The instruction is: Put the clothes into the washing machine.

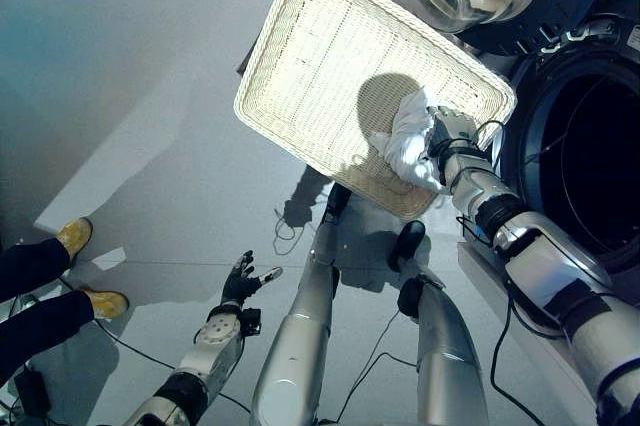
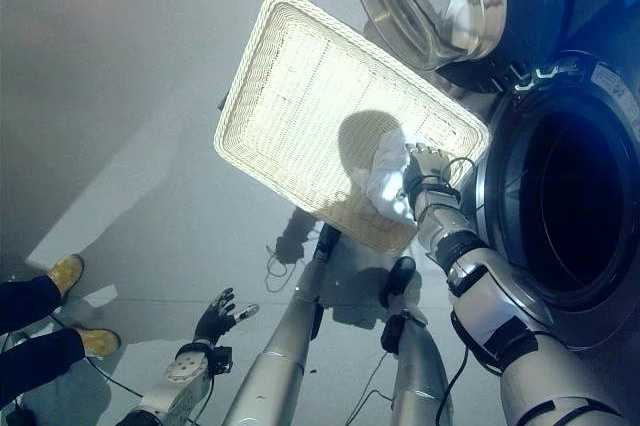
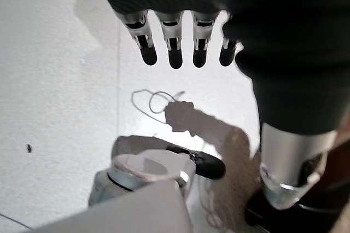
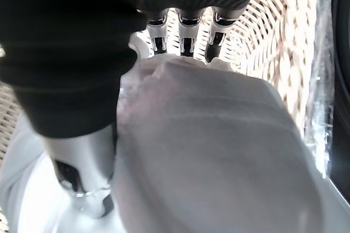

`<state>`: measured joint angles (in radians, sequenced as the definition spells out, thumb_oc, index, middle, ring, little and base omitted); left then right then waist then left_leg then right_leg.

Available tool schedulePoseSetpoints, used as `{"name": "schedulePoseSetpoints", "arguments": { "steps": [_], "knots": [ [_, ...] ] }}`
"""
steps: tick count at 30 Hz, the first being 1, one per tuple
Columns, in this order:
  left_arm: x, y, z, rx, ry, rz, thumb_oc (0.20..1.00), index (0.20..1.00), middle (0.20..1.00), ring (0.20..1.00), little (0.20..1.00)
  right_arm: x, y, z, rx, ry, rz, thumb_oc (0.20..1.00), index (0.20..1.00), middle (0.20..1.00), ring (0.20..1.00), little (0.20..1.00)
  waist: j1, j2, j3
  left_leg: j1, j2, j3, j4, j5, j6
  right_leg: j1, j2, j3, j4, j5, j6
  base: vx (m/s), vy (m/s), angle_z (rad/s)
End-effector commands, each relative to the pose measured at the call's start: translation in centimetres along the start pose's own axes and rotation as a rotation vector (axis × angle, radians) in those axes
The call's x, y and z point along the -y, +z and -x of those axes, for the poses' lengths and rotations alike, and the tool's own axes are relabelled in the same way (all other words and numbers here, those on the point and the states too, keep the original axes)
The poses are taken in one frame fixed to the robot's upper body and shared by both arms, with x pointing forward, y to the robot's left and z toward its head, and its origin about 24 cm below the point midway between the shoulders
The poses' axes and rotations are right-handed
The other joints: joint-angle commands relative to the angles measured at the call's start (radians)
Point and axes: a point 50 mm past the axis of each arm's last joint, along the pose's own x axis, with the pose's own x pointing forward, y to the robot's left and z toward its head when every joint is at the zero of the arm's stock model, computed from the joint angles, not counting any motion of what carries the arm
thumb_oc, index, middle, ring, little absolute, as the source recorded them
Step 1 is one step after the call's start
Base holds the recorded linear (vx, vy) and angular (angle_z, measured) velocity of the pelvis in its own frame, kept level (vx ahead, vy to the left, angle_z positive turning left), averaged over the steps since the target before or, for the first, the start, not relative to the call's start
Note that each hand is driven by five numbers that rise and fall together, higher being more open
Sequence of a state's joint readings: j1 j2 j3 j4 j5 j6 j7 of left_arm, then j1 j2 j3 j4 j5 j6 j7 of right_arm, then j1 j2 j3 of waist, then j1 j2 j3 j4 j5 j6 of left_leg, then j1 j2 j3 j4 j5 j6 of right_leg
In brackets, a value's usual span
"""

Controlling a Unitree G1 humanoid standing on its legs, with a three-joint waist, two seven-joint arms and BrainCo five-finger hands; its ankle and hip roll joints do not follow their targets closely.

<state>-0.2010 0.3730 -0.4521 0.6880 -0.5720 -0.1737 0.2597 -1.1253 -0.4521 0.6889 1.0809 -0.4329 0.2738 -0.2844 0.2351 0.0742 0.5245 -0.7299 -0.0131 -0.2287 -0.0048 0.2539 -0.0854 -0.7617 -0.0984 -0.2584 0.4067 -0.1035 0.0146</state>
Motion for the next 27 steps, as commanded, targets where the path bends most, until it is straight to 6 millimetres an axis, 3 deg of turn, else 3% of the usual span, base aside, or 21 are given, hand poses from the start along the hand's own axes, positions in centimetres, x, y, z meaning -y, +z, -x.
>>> {"name": "schedulePoseSetpoints", "arguments": {
  "steps": [1,2,7,11,17,19,24,25,27],
  "knots": [
    [0.8,0.8,-0.1,0.029,-0.015,0.012,1.000,1.000,1.000,1.000,1.000,0.4,-4.0,-0.2,-0.106,0.057,0.152,0.360,0.360,0.360,0.360,0.360,0.016,0.072,-0.005,-0.013,-0.087,0.085,0.037,-0.051,0.057,0.003,0.008,0.001,-0.170,0.203,0.089,0.00,0.000,0.00],
    [0.8,0.9,0.0,0.032,-0.019,0.011,1.000,1.000,1.000,1.000,1.000,0.6,-3.7,-0.3,-0.085,0.062,0.187,0.200,0.200,0.200,0.200,0.200,0.016,0.074,-0.005,-0.014,-0.087,0.084,0.035,-0.051,0.058,0.000,0.009,0.004,-0.171,0.203,0.089,0.00,0.000,0.00],
    [0.8,1.1,0.0,0.037,-0.019,0.007,1.000,1.000,1.000,1.000,1.000,0.9,-3.2,-0.4,-0.059,0.080,0.157,0.200,0.200,0.200,0.200,0.200,0.010,0.069,-0.005,-0.011,-0.088,0.081,0.036,-0.054,0.060,-0.001,0.017,0.016,-0.176,0.205,0.087,0.00,0.000,0.00],
    [0.3,1.3,0.0,0.042,-0.010,0.006,1.000,1.000,1.000,1.000,1.000,0.6,-3.0,-0.3,-0.047,0.085,0.012,0.200,0.200,0.200,0.200,0.200,-0.003,0.058,-0.005,0.000,-0.082,0.083,0.045,-0.061,0.060,0.006,0.024,0.034,-0.177,0.205,0.084,0.00,0.000,0.00],
    [-0.1,1.5,0.0,0.041,0.012,0.004,1.000,1.000,1.000,1.000,1.000,-0.8,-2.9,0.4,-0.107,0.165,-0.622,0.200,0.200,0.200,0.200,0.200,-0.025,0.044,-0.005,0.035,-0.075,0.095,0.056,-0.076,0.060,0.034,0.031,0.045,-0.179,0.202,0.077,0.00,0.000,0.01],
    [-0.3,1.3,0.0,0.035,0.020,0.006,1.000,1.000,1.000,1.000,1.000,-1.0,-3.0,0.5,-0.107,0.182,-0.749,0.200,0.200,0.200,0.200,0.200,-0.033,0.041,-0.005,0.046,-0.072,0.101,0.061,-0.083,0.059,0.043,0.031,0.047,-0.178,0.200,0.076,0.00,0.000,0.00],
    [-0.3,1.3,0.0,0.035,0.020,0.006,1.000,1.000,1.000,1.000,1.000,-1.0,-3.0,0.5,-0.107,0.182,-0.749,0.200,0.200,0.200,0.200,0.200,-0.032,0.041,-0.005,0.046,-0.072,0.102,0.061,-0.083,0.059,0.043,0.031,0.048,-0.178,0.200,0.076,0.00,0.010,-0.06],
    [-1.0,0.7,0.2,0.010,0.057,0.004,1.000,1.000,1.000,1.000,1.000,-0.7,-3.1,1.2,-0.079,0.245,-1.146,0.200,0.200,0.200,0.200,0.200,-0.067,0.036,-0.005,0.079,-0.068,0.129,0.081,-0.098,0.058,0.062,0.031,0.063,-0.173,0.201,0.071,0.02,0.057,-0.04],
    [-1.0,0.3,0.3,0.002,0.064,0.006,1.000,1.000,1.000,1.000,1.000,-0.9,-2.8,1.5,-0.066,0.313,-1.352,0.200,0.200,0.200,0.200,0.200,-0.078,0.037,-0.005,0.091,-0.067,0.138,0.082,-0.102,0.058,0.070,0.032,0.070,-0.174,0.200,0.069,0.01,0.044,-0.25]
  ]
}}
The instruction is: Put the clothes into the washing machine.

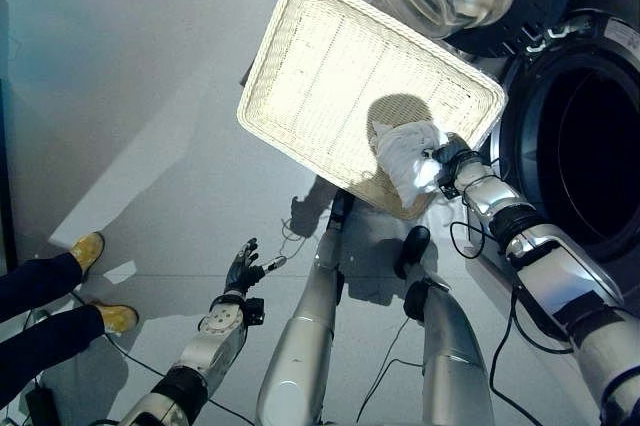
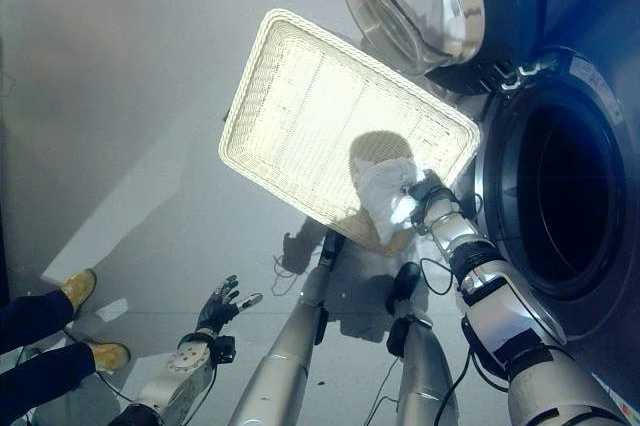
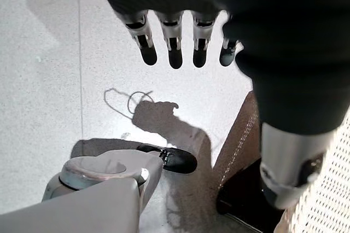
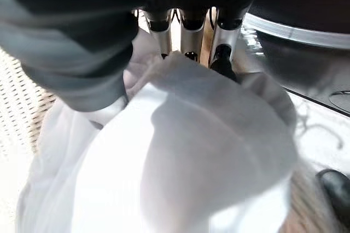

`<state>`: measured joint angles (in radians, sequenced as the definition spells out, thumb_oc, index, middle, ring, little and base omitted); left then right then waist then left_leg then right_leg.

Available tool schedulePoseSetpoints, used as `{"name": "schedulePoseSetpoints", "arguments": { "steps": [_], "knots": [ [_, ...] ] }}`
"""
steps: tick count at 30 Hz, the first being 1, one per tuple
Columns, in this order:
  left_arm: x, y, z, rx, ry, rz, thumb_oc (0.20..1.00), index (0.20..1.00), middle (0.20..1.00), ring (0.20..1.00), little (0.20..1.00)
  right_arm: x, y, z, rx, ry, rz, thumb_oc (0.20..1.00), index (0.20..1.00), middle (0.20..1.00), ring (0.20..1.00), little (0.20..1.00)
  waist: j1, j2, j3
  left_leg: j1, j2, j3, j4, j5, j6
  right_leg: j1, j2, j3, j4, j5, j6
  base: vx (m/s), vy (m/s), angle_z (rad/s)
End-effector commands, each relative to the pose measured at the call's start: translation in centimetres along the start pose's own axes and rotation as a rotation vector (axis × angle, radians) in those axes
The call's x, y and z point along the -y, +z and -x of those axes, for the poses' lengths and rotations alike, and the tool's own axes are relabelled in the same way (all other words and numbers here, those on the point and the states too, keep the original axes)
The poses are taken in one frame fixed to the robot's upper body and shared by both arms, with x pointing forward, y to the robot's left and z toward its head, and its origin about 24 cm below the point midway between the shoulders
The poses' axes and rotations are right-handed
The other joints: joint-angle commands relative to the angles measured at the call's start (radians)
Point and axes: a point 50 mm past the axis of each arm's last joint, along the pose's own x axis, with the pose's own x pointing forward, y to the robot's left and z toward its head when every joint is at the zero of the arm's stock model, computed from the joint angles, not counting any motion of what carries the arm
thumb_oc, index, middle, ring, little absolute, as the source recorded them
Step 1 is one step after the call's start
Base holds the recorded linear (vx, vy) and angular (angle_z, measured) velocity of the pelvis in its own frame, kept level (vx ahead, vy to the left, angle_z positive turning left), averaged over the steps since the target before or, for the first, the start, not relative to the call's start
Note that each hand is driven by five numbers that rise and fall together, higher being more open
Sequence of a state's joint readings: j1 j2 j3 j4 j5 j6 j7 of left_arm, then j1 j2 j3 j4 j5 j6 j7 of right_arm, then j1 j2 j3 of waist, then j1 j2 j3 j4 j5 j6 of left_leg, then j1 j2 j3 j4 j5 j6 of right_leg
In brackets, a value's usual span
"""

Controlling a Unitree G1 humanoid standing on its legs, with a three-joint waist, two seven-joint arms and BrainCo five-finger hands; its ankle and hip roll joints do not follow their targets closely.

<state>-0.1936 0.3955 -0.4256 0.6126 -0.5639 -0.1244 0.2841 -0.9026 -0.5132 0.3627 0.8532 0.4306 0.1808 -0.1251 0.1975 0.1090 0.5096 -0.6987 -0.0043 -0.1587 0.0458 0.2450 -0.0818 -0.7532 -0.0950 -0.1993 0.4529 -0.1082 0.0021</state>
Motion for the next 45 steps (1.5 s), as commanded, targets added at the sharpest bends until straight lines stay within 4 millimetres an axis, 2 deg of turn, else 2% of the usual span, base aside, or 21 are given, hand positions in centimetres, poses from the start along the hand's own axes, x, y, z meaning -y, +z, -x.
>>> {"name": "schedulePoseSetpoints", "arguments": {
  "steps": [1,5,7,9,10,11,14,18,21,22,24,26,27,28,30,31,34,35,40,41,45],
  "knots": [
    [-0.6,-1.0,0.4,-0.020,0.048,0.004,1.000,1.000,1.000,1.000,1.000,0.2,1.9,0.3,0.067,0.148,-0.348,0.200,0.200,0.200,0.200,0.200,-0.047,0.003,0.010,0.066,-0.076,0.074,0.031,-0.095,0.055,0.064,0.029,0.014,-0.220,0.204,0.080,0.00,0.029,-0.37],
    [-0.7,-1.9,0.5,-0.039,0.065,0.009,1.000,1.000,1.000,1.000,1.000,-1.2,2.1,1.2,0.129,0.357,-0.750,0.200,0.200,0.200,0.200,0.200,-0.079,0.005,0.010,0.090,-0.074,0.103,0.035,-0.106,0.057,0.074,0.031,0.032,-0.223,0.204,0.079,0.00,0.042,-0.17],
    [-0.7,-2.3,0.5,-0.053,0.076,0.013,1.000,1.000,1.000,1.000,1.000,-1.5,2.0,1.7,0.163,0.411,-0.872,0.200,0.200,0.200,0.200,0.200,-0.094,0.004,0.010,0.104,-0.073,0.116,0.035,-0.109,0.058,0.083,0.032,0.043,-0.227,0.206,0.080,0.00,0.040,-0.13],
    [-0.7,-2.5,0.5,-0.059,0.080,0.012,1.000,1.000,1.000,1.000,1.000,-1.5,1.9,1.9,0.179,0.428,-0.936,0.200,0.200,0.200,0.200,0.200,-0.103,0.003,0.010,0.109,-0.073,0.122,0.035,-0.111,0.059,0.086,0.033,0.050,-0.229,0.208,0.080,0.00,0.044,-0.28],
    [-0.8,-2.8,0.5,-0.072,0.096,0.018,1.000,1.000,1.000,1.000,1.000,-1.2,1.9,2.4,0.243,0.441,-1.105,0.200,0.200,0.200,0.200,0.200,-0.127,-0.001,0.010,0.115,-0.074,0.138,0.036,-0.108,0.060,0.088,0.035,0.067,-0.242,0.226,0.081,0.00,0.078,-0.38],
    [-0.8,-2.9,0.5,-0.078,0.104,0.021,1.000,1.000,1.000,1.000,1.000,-0.9,1.8,2.5,0.267,0.430,-1.180,0.200,0.200,0.200,0.200,0.200,-0.140,-0.001,0.010,0.123,-0.074,0.146,0.034,-0.110,0.061,0.092,0.036,0.076,-0.249,0.230,0.083,0.02,0.075,-0.25],
    [-0.8,-3.1,0.6,-0.082,0.112,0.023,1.000,1.000,1.000,1.000,1.000,-0.1,1.7,2.7,0.323,0.398,-1.281,0.200,0.200,0.200,0.200,0.200,-0.153,-0.002,0.010,0.134,-0.072,0.157,0.031,-0.113,0.062,0.098,0.036,0.087,-0.257,0.237,0.084,0.00,0.026,-0.32],
    [-1.0,-3.3,0.5,-0.092,0.139,0.033,1.000,1.000,1.000,1.000,1.000,2.8,0.4,3.2,0.452,0.260,-1.554,0.200,0.200,0.200,0.200,0.200,-0.186,-0.005,0.010,0.153,-0.069,0.185,0.029,-0.123,0.063,0.113,0.038,0.111,-0.268,0.242,0.086,0.02,0.022,-0.25],
    [-1.0,-3.2,0.4,-0.094,0.144,0.036,1.000,1.000,1.000,1.000,1.000,3.9,-0.1,3.2,0.480,0.185,-1.618,0.200,0.200,0.200,0.200,0.200,-0.192,-0.004,0.010,0.157,-0.068,0.192,0.029,-0.126,0.064,0.116,0.038,0.114,-0.269,0.242,0.087,0.03,-0.005,-0.28],
    [-1.0,-3.2,0.3,-0.099,0.147,0.039,1.000,1.000,1.000,1.000,1.000,5.6,-0.7,3.2,0.508,0.062,-1.694,0.200,0.200,0.200,0.200,0.200,-0.198,0.000,0.010,0.160,-0.068,0.199,0.034,-0.130,0.063,0.119,0.036,0.115,-0.266,0.239,0.086,0.05,-0.006,-0.15],
    [-0.9,-3.0,0.2,-0.096,0.146,0.041,1.000,1.000,1.000,1.000,1.000,6.0,-0.6,3.2,0.518,0.035,-1.721,0.200,0.200,0.200,0.200,0.200,-0.198,0.002,0.010,0.157,-0.068,0.200,0.035,-0.129,0.063,0.117,0.036,0.115,-0.268,0.240,0.085,0.04,-0.013,-0.07],
    [-0.5,-2.8,0.0,-0.097,0.137,0.042,1.000,1.000,1.000,1.000,1.000,8.6,-0.6,3.1,0.591,-0.116,-1.863,0.200,0.200,0.200,0.200,0.200,-0.194,0.013,0.010,0.151,-0.068,0.202,0.046,-0.133,0.061,0.121,0.033,0.109,-0.262,0.229,0.080,0.07,-0.042,-0.03],
    [-0.5,-2.8,0.0,-0.097,0.137,0.042,1.000,1.000,1.000,1.000,1.000,8.6,-0.6,3.1,0.591,-0.116,-1.863,0.200,0.200,0.200,0.200,0.200,-0.194,0.013,0.010,0.151,-0.068,0.202,0.046,-0.133,0.061,0.121,0.033,0.109,-0.262,0.229,0.080,0.07,-0.060,-0.01],
    [-0.3,-2.7,-0.1,-0.098,0.128,0.039,1.000,1.000,1.000,1.000,1.000,9.7,-0.3,3.1,0.624,-0.189,-1.927,0.200,0.200,0.200,0.200,0.200,-0.187,0.021,0.010,0.144,-0.070,0.201,0.056,-0.134,0.060,0.121,0.030,0.103,-0.253,0.221,0.076,0.04,-0.029,0.00],
    [0.0,-2.6,-0.1,-0.101,0.116,0.038,1.000,1.000,1.000,1.000,1.000,10.8,0.4,3.2,0.669,-0.256,-1.960,0.200,0.200,0.200,0.200,0.200,-0.180,0.031,0.010,0.136,-0.072,0.197,0.067,-0.136,0.058,0.118,0.026,0.096,-0.242,0.212,0.072,0.07,-0.056,0.00],
    [0.0,-2.6,-0.1,-0.101,0.116,0.038,1.000,1.000,1.000,1.000,1.000,10.8,0.4,3.2,0.669,-0.256,-1.960,0.200,0.200,0.200,0.200,0.200,-0.180,0.031,0.010,0.136,-0.072,0.197,0.067,-0.136,0.058,0.118,0.026,0.096,-0.242,0.212,0.072,0.09,-0.067,0.00],
    [0.4,-2.6,0.0,-0.111,0.089,0.018,1.000,1.000,1.000,1.000,1.000,13.6,1.8,3.6,0.712,-0.425,-1.975,0.200,0.200,0.200,0.200,0.200,-0.161,0.052,0.010,0.118,-0.081,0.186,0.093,-0.137,0.054,0.112,0.020,0.080,-0.216,0.192,0.062,0.11,-0.107,0.01],
    [0.6,-2.5,0.0,-0.116,0.077,0.011,1.000,1.000,1.000,1.000,1.000,14.6,2.9,3.7,0.703,-0.473,-1.974,0.200,0.200,0.200,0.200,0.200,-0.152,0.064,0.010,0.104,-0.083,0.181,0.109,-0.139,0.052,0.102,0.016,0.070,-0.200,0.183,0.057,0.10,-0.133,0.09],
    [0.2,-2.5,0.3,-0.122,0.057,-0.012,1.000,1.000,1.000,1.000,1.000,16.9,4.9,4.2,0.690,-0.537,-1.967,0.200,0.200,0.200,0.200,0.200,-0.131,0.084,0.010,0.071,-0.084,0.172,0.139,-0.140,0.048,0.074,0.019,0.051,-0.154,0.156,0.043,0.08,-0.103,0.01],
    [-0.1,-2.7,0.5,-0.130,0.046,-0.019,1.000,1.000,1.000,1.000,1.000,17.7,5.6,4.7,0.740,-0.550,-1.980,0.200,0.200,0.200,0.200,0.200,-0.124,0.087,0.010,0.070,-0.086,0.170,0.155,-0.155,0.047,0.071,0.020,0.047,-0.131,0.133,0.040,0.07,-0.088,-0.12],
    [-0.4,-2.5,0.7,-0.129,0.028,-0.038,1.000,1.000,1.000,1.000,1.000,18.5,6.9,5.6,0.854,-0.565,-2.020,0.200,0.200,0.200,0.200,0.200,-0.120,0.090,0.010,0.050,-0.086,0.168,0.175,-0.155,0.049,0.052,0.026,0.042,-0.104,0.126,0.033,0.07,-0.078,0.03]
  ]
}}
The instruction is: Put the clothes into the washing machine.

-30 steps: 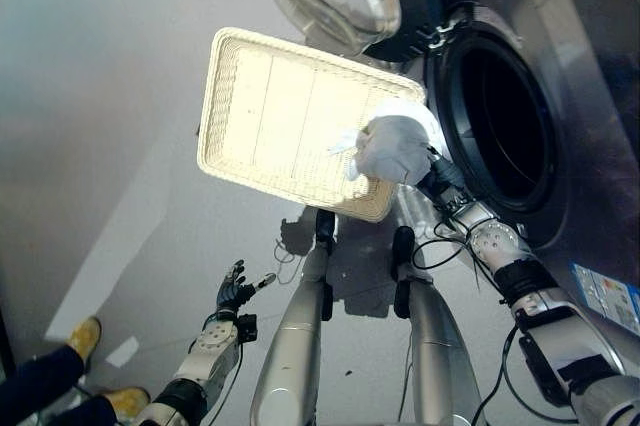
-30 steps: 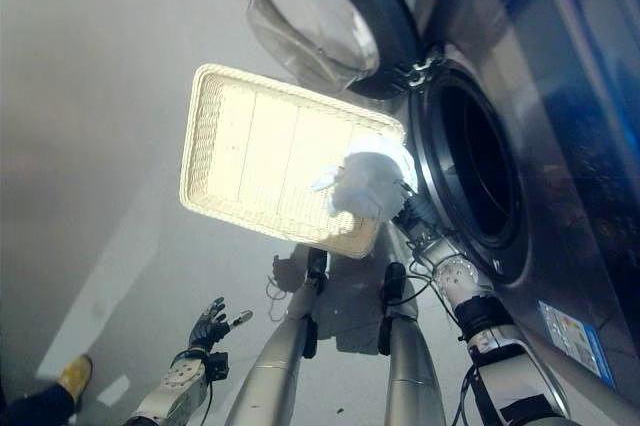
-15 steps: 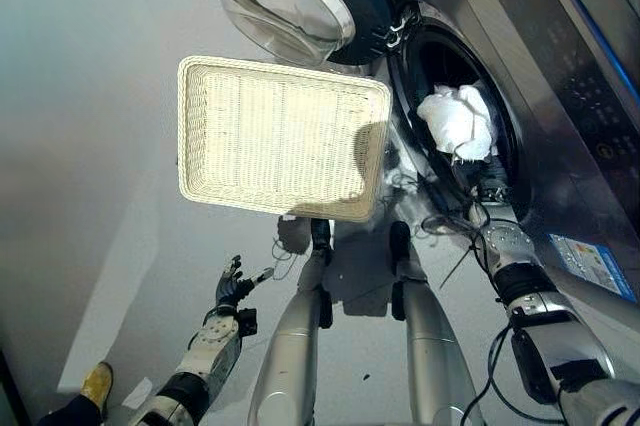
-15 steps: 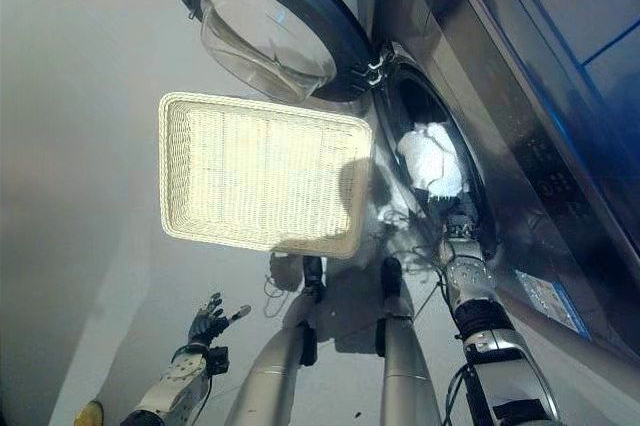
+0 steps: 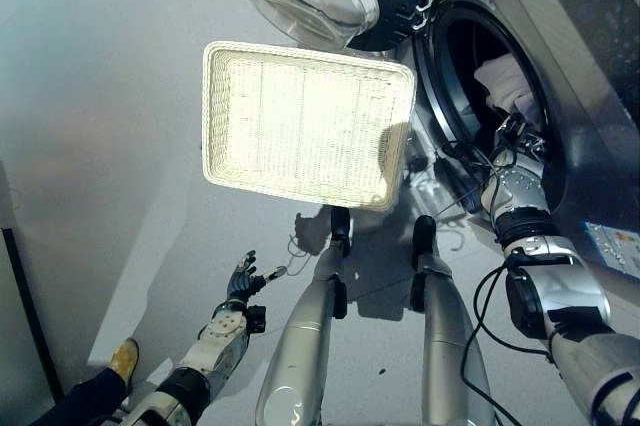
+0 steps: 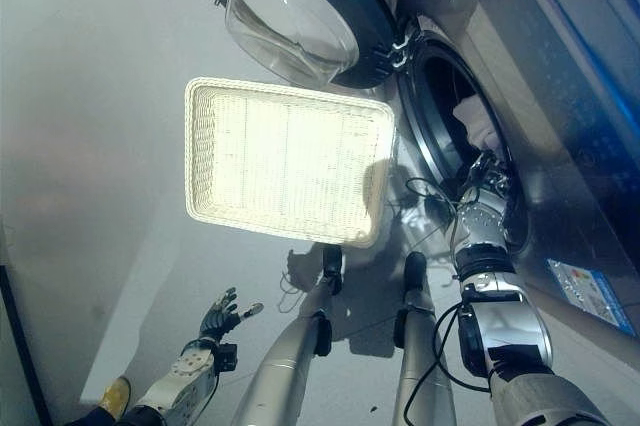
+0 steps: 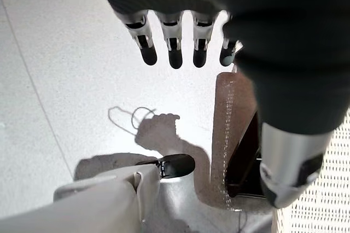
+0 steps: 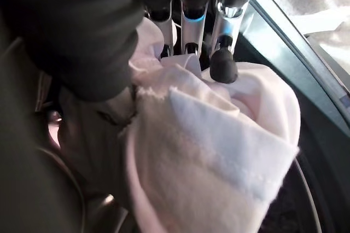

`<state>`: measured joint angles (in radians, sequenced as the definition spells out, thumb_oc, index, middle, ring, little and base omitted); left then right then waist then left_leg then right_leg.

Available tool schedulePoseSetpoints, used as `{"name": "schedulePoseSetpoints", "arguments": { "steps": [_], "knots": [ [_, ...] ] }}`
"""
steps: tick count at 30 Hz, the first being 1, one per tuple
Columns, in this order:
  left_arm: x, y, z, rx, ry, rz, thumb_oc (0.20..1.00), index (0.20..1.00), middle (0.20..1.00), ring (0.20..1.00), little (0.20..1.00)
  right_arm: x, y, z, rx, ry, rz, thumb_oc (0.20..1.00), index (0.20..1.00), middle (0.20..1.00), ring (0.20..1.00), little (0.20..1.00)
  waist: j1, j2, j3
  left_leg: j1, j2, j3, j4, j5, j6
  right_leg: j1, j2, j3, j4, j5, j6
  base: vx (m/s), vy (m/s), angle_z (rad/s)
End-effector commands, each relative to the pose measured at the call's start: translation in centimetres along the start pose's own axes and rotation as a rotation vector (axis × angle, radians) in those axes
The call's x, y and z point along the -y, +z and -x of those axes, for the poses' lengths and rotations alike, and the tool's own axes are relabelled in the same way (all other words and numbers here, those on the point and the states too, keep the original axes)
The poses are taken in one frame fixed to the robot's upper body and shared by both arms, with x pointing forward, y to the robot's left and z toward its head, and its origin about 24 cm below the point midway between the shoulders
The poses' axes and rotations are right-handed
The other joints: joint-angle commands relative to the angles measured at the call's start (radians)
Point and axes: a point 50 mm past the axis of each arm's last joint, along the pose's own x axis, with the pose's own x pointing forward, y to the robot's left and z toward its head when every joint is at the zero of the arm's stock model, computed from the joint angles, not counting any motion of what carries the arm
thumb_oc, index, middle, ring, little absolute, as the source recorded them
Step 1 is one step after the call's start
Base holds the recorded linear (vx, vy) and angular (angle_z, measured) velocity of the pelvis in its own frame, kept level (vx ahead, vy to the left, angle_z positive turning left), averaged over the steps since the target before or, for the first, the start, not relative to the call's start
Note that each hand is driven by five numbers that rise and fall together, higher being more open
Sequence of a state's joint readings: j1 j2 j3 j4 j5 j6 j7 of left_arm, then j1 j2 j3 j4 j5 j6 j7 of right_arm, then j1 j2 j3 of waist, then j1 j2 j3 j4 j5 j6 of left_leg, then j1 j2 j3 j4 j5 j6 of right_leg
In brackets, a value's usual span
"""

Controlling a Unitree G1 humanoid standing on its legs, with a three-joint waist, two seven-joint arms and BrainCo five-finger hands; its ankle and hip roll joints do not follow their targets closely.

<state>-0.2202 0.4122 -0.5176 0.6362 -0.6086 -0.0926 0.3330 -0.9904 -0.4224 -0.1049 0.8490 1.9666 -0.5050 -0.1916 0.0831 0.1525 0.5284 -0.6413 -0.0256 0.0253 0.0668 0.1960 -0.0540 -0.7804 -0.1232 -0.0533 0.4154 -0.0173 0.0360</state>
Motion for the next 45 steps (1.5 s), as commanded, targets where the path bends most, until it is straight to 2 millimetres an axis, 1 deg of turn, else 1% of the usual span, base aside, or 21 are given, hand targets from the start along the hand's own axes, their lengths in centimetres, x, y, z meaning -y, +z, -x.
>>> {"name": "schedulePoseSetpoints", "arguments": {
  "steps": [1,3,7,9,10,14,15,16,17,19,20,24,30,33,34,35,36,38,41,42,45],
  "knots": [
    [-0.9,-1.9,0.7,-0.072,0.014,0.005,1.000,1.000,1.000,1.000,1.000,-9.9,8.8,-0.4,0.340,0.212,-0.095,0.200,0.200,0.200,0.200,0.200,-0.005,0.047,-0.008,-0.003,-0.064,-0.016,0.159,-0.116,0.021,0.081,0.054,-0.104,-0.057,0.023,0.000,0.06,-0.059,0.02],
    [-0.9,-1.9,0.9,-0.066,-0.004,0.003,1.000,1.000,1.000,1.000,1.000,-11.6,9.2,0.6,0.416,0.265,-0.197,0.200,0.200,0.200,0.200,0.200,-0.005,0.054,-0.008,-0.006,-0.060,-0.013,0.155,-0.109,0.023,0.074,0.060,-0.103,-0.049,0.024,-0.005,0.03,-0.017,-0.17],
    [-0.7,-1.9,1.1,-0.063,-0.024,-0.003,1.000,1.000,1.000,1.000,1.000,-13.1,10.1,2.1,0.527,0.371,-0.292,0.200,0.200,0.200,0.200,0.200,-0.006,0.064,-0.008,0.010,-0.059,-0.010,0.152,-0.119,0.021,0.081,0.062,-0.098,-0.032,0.000,-0.006,0.04,0.018,-0.08],
    [-0.9,-1.8,1.2,-0.072,-0.045,0.010,1.000,1.000,1.000,1.000,1.000,-14.4,10.8,3.9,0.606,0.499,-0.409,0.200,0.200,0.200,0.200,0.200,-0.013,0.080,-0.008,0.014,-0.059,-0.005,0.159,-0.110,0.018,0.083,0.060,-0.096,-0.019,0.000,-0.012,0.07,0.090,0.12],
    [-0.9,-2.1,1.3,-0.086,-0.052,0.006,1.000,1.000,1.000,1.000,1.000,-14.8,10.6,4.3,0.593,0.537,-0.428,0.200,0.200,0.200,0.200,0.200,-0.016,0.084,-0.008,0.028,-0.062,-0.005,0.166,-0.125,0.017,0.093,0.056,-0.092,-0.008,-0.018,-0.010,0.05,0.084,-0.09],
    [-0.9,-2.5,1.3,-0.107,-0.055,0.011,1.000,1.000,1.000,1.000,1.000,-15.0,9.3,4.8,0.507,0.593,-0.434,0.200,0.200,0.200,0.200,0.200,-0.023,0.092,-0.008,0.023,-0.061,-0.002,0.160,-0.107,0.017,0.087,0.057,-0.087,-0.014,-0.005,-0.013,0.01,0.050,-0.16],
    [-0.8,-2.6,1.3,-0.110,-0.056,0.012,1.000,1.000,1.000,1.000,1.000,-14.7,9.1,4.6,0.484,0.586,-0.415,0.567,0.567,0.567,0.567,0.567,-0.025,0.094,-0.008,0.023,-0.061,0.000,0.158,-0.105,0.016,0.087,0.057,-0.086,-0.014,-0.006,-0.014,0.01,0.057,-0.02],
    [-0.8,-2.7,1.3,-0.118,-0.059,0.012,1.000,1.000,1.000,1.000,1.000,-14.1,8.4,4.1,0.429,0.545,-0.379,1.000,1.000,1.000,1.000,1.000,-0.026,0.096,-0.008,0.022,-0.060,0.002,0.158,-0.103,0.015,0.085,0.057,-0.083,-0.012,-0.006,-0.014,0.00,0.000,0.00],
    [-0.8,-2.7,1.3,-0.120,-0.059,0.012,1.000,1.000,1.000,1.000,1.000,-13.9,8.2,4.0,0.410,0.531,-0.368,1.000,1.000,1.000,1.000,1.000,-0.027,0.096,-0.008,0.021,-0.060,0.002,0.159,-0.103,0.015,0.084,0.057,-0.082,-0.011,-0.006,-0.015,0.00,0.000,0.00],
    [-0.8,-3.2,1.3,-0.137,-0.057,0.009,1.000,1.000,1.000,1.000,1.000,-11.0,6.5,1.8,0.227,0.288,-0.223,1.000,1.000,1.000,1.000,1.000,-0.032,0.093,-0.008,0.015,-0.063,0.000,0.165,-0.101,0.014,0.078,0.062,-0.073,-0.010,-0.004,-0.017,0.01,-0.007,0.02],
    [-0.7,-3.4,1.4,-0.143,-0.057,0.002,1.000,1.000,1.000,1.000,1.000,-9.8,6.2,1.2,0.196,0.195,-0.171,1.000,1.000,1.000,1.000,1.000,-0.032,0.089,-0.008,0.019,-0.064,0.000,0.168,-0.112,0.015,0.082,0.063,-0.069,-0.006,-0.017,-0.017,-0.02,-0.027,0.07],
    [-0.6,-3.6,1.3,-0.139,-0.046,-0.005,1.000,1.000,1.000,1.000,1.000,-7.2,5.2,-0.1,0.103,-0.007,-0.050,1.000,1.000,1.000,1.000,1.000,-0.030,0.074,-0.008,-0.012,-0.055,-0.001,0.157,-0.090,0.018,0.059,0.080,-0.065,-0.029,0.012,-0.023,-0.03,-0.042,0.05],
    [0.1,-3.3,1.3,-0.123,-0.053,-0.002,1.000,1.000,1.000,1.000,1.000,-5.4,4.4,-0.9,0.038,-0.054,0.039,1.000,1.000,1.000,1.000,1.000,-0.019,0.064,-0.008,-0.011,-0.053,-0.002,0.139,-0.095,0.025,0.059,0.093,-0.064,-0.026,0.000,-0.024,-0.02,-0.015,-0.04],
    [0.4,-2.8,1.1,-0.111,-0.050,0.000,1.000,1.000,1.000,1.000,1.000,-5.4,4.0,-1.0,0.013,-0.051,0.067,1.000,1.000,1.000,1.000,1.000,-0.013,0.061,-0.008,-0.020,-0.053,-0.004,0.126,-0.081,0.028,0.051,0.095,-0.069,-0.041,0.021,-0.022,-0.03,0.002,0.10],
    [0.4,-2.9,1.2,-0.114,-0.049,0.000,1.000,1.000,1.000,1.000,1.000,-5.4,4.0,-1.0,0.007,-0.040,0.074,1.000,1.000,1.000,1.000,1.000,-0.014,0.059,-0.008,-0.012,-0.055,-0.005,0.127,-0.093,0.028,0.058,0.094,-0.068,-0.037,0.008,-0.020,-0.05,0.012,0.13],
    [0.3,-2.7,1.1,-0.111,-0.046,0.004,1.000,1.000,1.000,1.000,1.000,-6.0,3.7,-1.0,-0.022,0.022,0.084,1.000,1.000,1.000,1.000,1.000,-0.014,0.059,-0.008,-0.020,-0.053,-0.006,0.121,-0.081,0.029,0.052,0.096,-0.069,-0.048,0.024,-0.021,0.00,0.013,0.04],
    [0.3,-2.9,1.2,-0.116,-0.047,0.003,1.000,1.000,1.000,1.000,1.000,-6.5,3.5,-0.9,-0.043,0.114,0.096,1.000,1.000,1.000,1.000,1.000,-0.015,0.057,-0.008,-0.009,-0.055,-0.006,0.120,-0.092,0.028,0.062,0.093,-0.068,-0.046,0.012,-0.017,0.00,0.000,0.00],
    [0.1,-2.9,1.2,-0.120,-0.044,0.005,1.000,1.000,1.000,1.000,1.000,-8.2,3.0,-0.2,-0.049,0.380,0.092,1.000,1.000,1.000,1.000,1.000,-0.015,0.053,-0.008,-0.003,-0.054,-0.008,0.113,-0.091,0.030,0.066,0.093,-0.068,-0.052,0.014,-0.014,-0.01,0.014,-0.03],
    [-0.4,-2.8,1.1,-0.126,-0.036,0.016,1.000,1.000,1.000,1.000,1.000,-10.6,1.5,3.8,0.002,0.912,-0.012,1.000,1.000,1.000,1.000,1.000,-0.022,0.048,-0.008,-0.001,-0.053,-0.010,0.102,-0.083,0.031,0.065,0.095,-0.066,-0.061,0.026,-0.006,-0.02,0.040,0.08],
    [-0.6,-2.7,0.9,-0.128,-0.035,0.021,1.000,1.000,1.000,1.000,1.000,-10.9,1.0,5.0,0.007,0.999,-0.009,1.000,1.000,1.000,1.000,1.000,-0.024,0.047,-0.008,0.001,-0.055,-0.013,0.101,-0.085,0.031,0.065,0.093,-0.064,-0.063,0.029,-0.002,-0.04,0.029,0.03],
    [-0.7,-2.6,0.8,-0.127,-0.036,0.024,1.000,1.000,1.000,1.000,1.000,-11.5,0.5,5.9,0.000,1.076,0.028,1.000,1.000,1.000,1.000,1.000,-0.025,0.048,-0.008,0.002,-0.055,-0.012,0.097,-0.082,0.031,0.067,0.092,-0.062,-0.073,0.037,0.002,-0.02,0.032,-0.10]
  ]
}}
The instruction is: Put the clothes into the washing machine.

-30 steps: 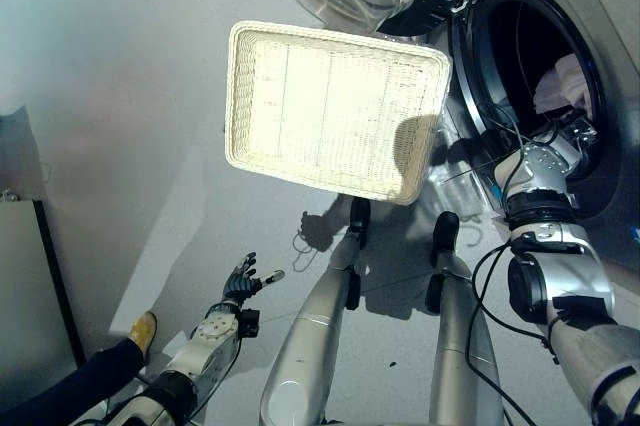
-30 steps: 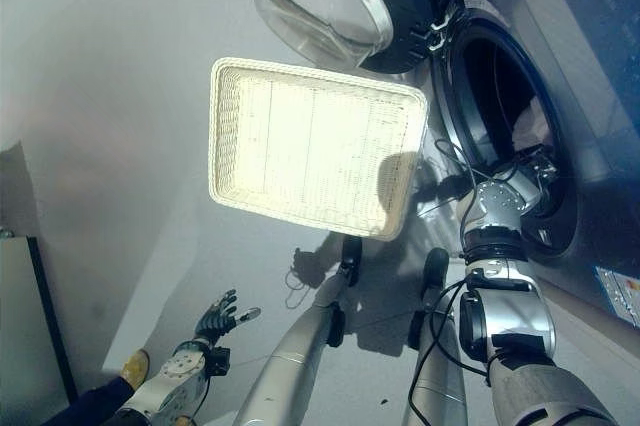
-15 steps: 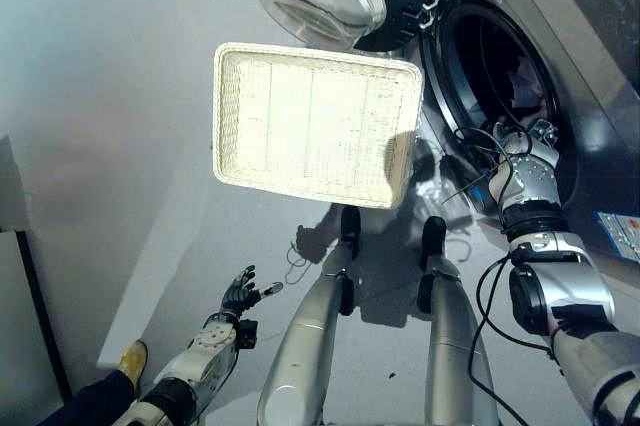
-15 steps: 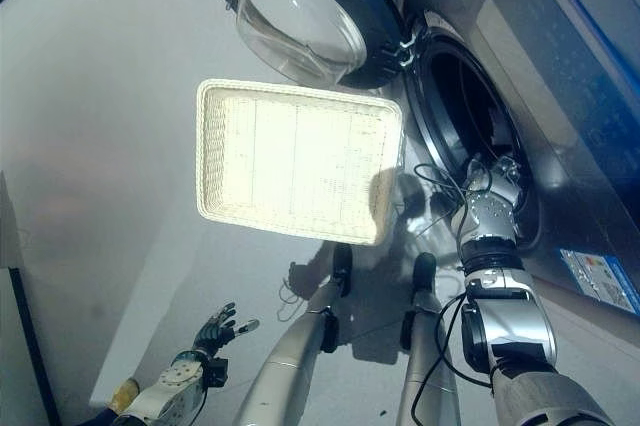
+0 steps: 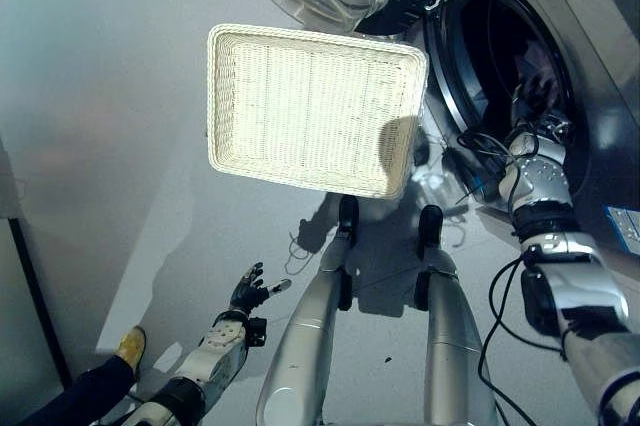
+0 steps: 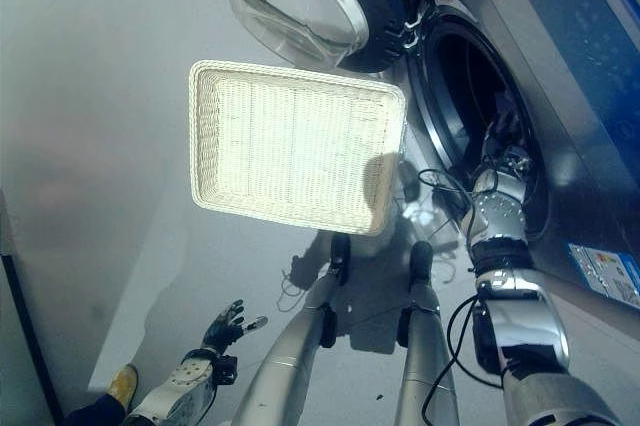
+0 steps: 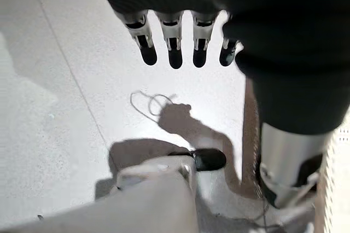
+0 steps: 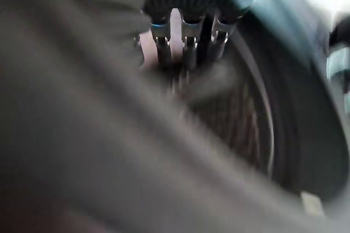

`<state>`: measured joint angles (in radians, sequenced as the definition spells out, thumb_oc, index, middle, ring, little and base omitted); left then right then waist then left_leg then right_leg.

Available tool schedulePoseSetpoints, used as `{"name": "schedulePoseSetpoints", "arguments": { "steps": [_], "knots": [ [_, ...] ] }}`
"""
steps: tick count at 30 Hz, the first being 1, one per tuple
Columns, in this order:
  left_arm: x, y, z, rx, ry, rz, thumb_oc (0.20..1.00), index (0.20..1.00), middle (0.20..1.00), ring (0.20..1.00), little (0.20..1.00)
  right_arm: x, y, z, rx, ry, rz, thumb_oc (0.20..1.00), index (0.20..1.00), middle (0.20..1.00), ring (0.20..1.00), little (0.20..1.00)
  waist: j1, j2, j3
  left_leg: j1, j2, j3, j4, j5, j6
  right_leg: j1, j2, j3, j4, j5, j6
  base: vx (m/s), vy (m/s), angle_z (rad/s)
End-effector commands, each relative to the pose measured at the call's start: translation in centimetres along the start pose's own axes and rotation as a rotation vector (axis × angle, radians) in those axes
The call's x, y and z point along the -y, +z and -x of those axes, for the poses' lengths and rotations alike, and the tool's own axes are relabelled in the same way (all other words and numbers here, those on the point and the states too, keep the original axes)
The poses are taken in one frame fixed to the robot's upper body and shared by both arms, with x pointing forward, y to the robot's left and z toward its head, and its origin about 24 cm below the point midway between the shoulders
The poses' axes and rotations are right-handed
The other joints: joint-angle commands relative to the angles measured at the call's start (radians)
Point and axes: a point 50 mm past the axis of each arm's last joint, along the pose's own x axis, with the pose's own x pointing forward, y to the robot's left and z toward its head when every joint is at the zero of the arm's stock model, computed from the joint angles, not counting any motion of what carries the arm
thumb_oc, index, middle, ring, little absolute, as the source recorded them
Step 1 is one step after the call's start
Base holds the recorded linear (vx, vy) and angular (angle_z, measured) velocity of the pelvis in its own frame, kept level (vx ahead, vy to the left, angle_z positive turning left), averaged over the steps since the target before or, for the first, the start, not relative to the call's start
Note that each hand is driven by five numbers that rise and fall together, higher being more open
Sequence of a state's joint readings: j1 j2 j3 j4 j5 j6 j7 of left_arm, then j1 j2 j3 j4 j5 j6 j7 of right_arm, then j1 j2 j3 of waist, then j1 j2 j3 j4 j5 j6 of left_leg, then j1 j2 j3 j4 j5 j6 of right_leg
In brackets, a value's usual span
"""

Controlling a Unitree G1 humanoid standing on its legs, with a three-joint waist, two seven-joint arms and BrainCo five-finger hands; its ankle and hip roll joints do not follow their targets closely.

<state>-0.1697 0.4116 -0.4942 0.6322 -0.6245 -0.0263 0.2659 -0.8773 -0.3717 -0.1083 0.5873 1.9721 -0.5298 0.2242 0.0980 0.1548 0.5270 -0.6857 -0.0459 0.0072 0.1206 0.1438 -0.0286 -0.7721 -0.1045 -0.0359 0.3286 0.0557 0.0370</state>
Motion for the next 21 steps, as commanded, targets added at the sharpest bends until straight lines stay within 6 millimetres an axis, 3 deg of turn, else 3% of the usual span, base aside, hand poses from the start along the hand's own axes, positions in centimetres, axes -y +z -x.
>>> {"name": "schedulePoseSetpoints", "arguments": {
  "steps": [1,5,13,17,21],
  "knots": [
    [-0.4,-0.6,0.0,-0.019,0.005,0.013,1.000,1.000,1.000,1.000,1.000,-10.1,0.1,-1.4,-0.009,0.580,0.166,1.000,1.000,1.000,1.000,1.000,-0.041,0.046,-0.007,0.049,-0.036,0.005,0.042,-0.030,0.006,0.061,0.072,-0.079,0.010,-0.035,0.002,-0.04,0.045,-0.21],
    [-0.6,-0.7,0.0,-0.020,0.001,0.030,1.000,1.000,1.000,1.000,1.000,-9.1,-0.3,-1.7,-0.123,0.567,0.343,1.000,1.000,1.000,1.000,1.000,-0.043,0.042,-0.007,0.057,-0.039,0.005,0.041,-0.031,0.003,0.071,0.063,-0.084,-0.007,-0.024,0.006,-0.04,0.037,-0.01],
    [-0.7,-1.3,-0.1,-0.024,0.003,0.044,1.000,1.000,1.000,1.000,1.000,-1.1,-0.4,0.0,-0.409,0.310,0.599,1.000,1.000,1.000,1.000,1.000,-0.045,0.016,-0.007,0.077,-0.039,0.011,0.043,-0.031,0.004,0.101,0.059,-0.093,-0.034,-0.008,0.006,-0.02,0.013,0.04],
    [-0.6,-1.8,-0.1,-0.033,0.014,0.049,1.000,1.000,1.000,1.000,1.000,4.1,-0.6,3.0,-0.607,0.166,0.778,1.000,1.000,1.000,1.000,1.000,-0.043,-0.008,-0.007,0.106,-0.041,0.004,0.048,-0.044,0.004,0.134,0.057,-0.098,-0.036,-0.014,0.006,-0.04,0.022,0.05],
    [-1.0,-2.3,-0.2,-0.047,0.039,0.057,1.000,1.000,1.000,1.000,1.000,7.7,-0.4,6.1,-0.771,0.124,0.987,1.000,1.000,1.000,1.000,1.000,-0.042,-0.037,-0.007,0.134,-0.038,-0.003,0.043,-0.041,0.007,0.170,0.059,-0.101,-0.059,0.001,0.004,-0.07,0.046,0.10]
  ]
}}
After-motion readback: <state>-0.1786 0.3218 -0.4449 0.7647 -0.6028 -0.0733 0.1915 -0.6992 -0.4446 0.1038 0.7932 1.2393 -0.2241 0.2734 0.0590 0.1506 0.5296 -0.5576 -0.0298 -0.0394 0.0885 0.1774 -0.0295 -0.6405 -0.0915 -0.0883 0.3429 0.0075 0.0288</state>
